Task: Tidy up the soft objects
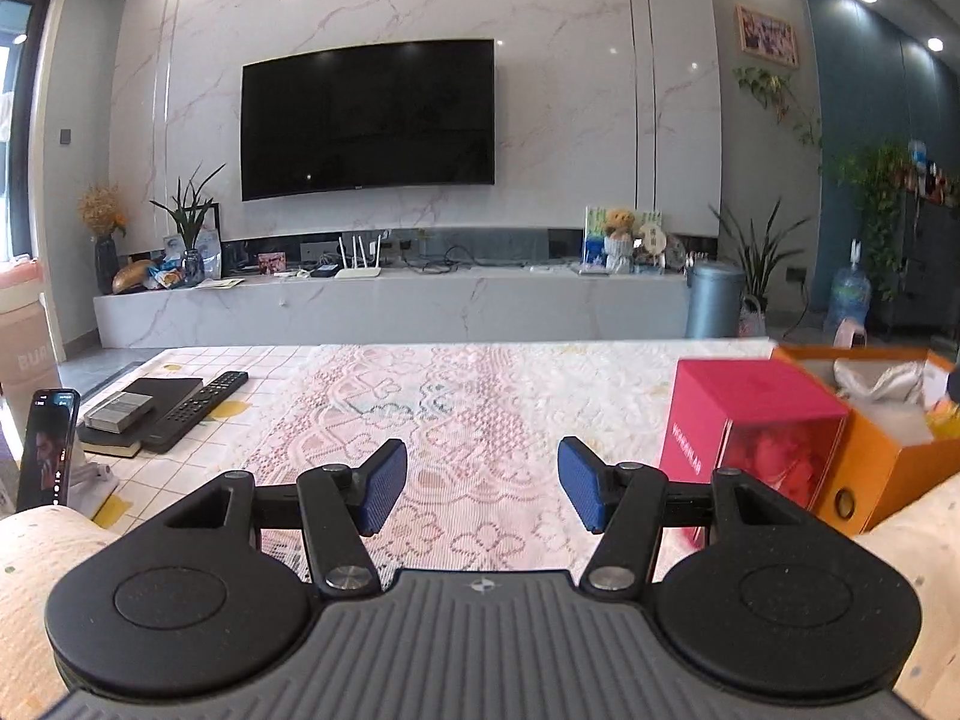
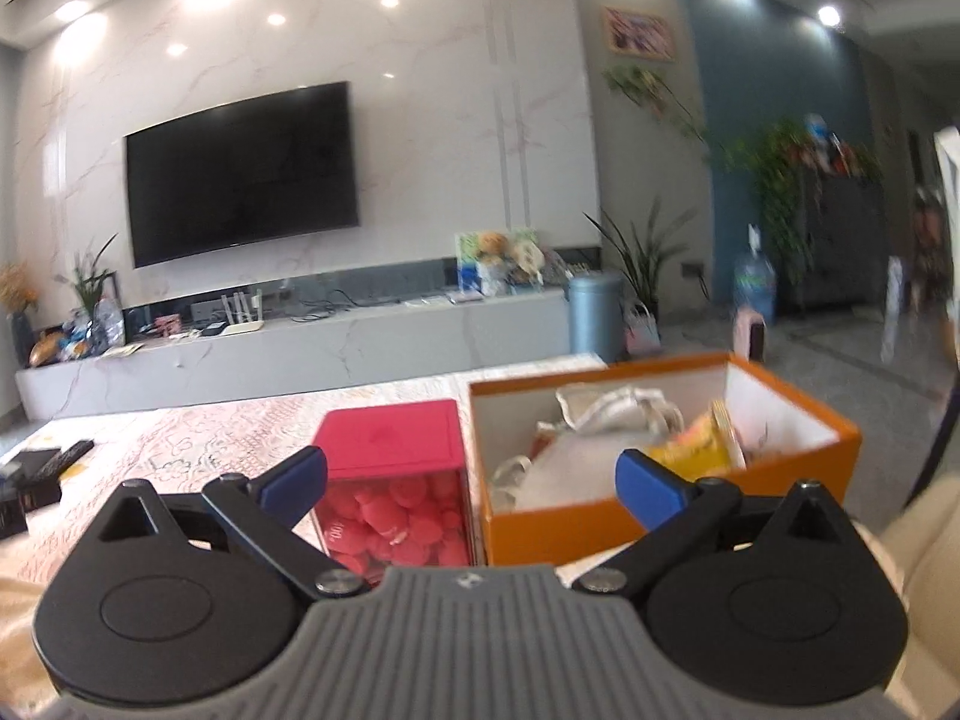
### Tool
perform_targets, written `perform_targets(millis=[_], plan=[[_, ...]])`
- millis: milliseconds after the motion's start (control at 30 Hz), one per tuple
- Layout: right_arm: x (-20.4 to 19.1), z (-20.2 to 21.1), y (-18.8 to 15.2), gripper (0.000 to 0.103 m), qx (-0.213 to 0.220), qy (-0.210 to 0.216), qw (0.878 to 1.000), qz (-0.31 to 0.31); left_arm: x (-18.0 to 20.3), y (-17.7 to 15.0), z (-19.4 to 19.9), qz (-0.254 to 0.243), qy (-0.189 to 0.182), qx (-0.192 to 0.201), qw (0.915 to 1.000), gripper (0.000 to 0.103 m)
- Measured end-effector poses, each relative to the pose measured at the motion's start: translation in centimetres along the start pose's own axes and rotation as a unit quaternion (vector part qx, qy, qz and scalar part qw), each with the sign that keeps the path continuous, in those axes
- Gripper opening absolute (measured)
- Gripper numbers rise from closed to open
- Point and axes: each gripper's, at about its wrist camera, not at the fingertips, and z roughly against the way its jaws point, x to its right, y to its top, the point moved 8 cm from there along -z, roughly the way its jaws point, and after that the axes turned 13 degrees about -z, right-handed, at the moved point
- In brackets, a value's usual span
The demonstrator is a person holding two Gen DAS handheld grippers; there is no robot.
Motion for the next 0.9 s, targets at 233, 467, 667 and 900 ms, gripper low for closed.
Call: perform_targets(millis=[233,467,667,900], plan=[[-0.3,-0.3,-1.4,0.100,-0.015,-0.009,1.000,0.012,0.1,-2.2,-0.2,-0.004,-0.009,-0.026,0.9996,0.069],[-0.4,-0.7,-1.5,0.100,-0.019,-0.011,1.000,0.016,-0.4,-2.6,-0.1,0.004,-0.008,-0.029,0.9995,0.068],[-0.2,-0.7,-1.3,0.100,-0.021,-0.013,1.000,0.011,-0.6,-2.5,0.1,0.001,-0.010,-0.027,0.9996,0.068],[-0.2,-0.7,-1.2,0.100,-0.020,-0.014,1.000,0.012,-0.6,-2.3,0.3,-0.001,-0.009,-0.025,0.9997,0.068]])
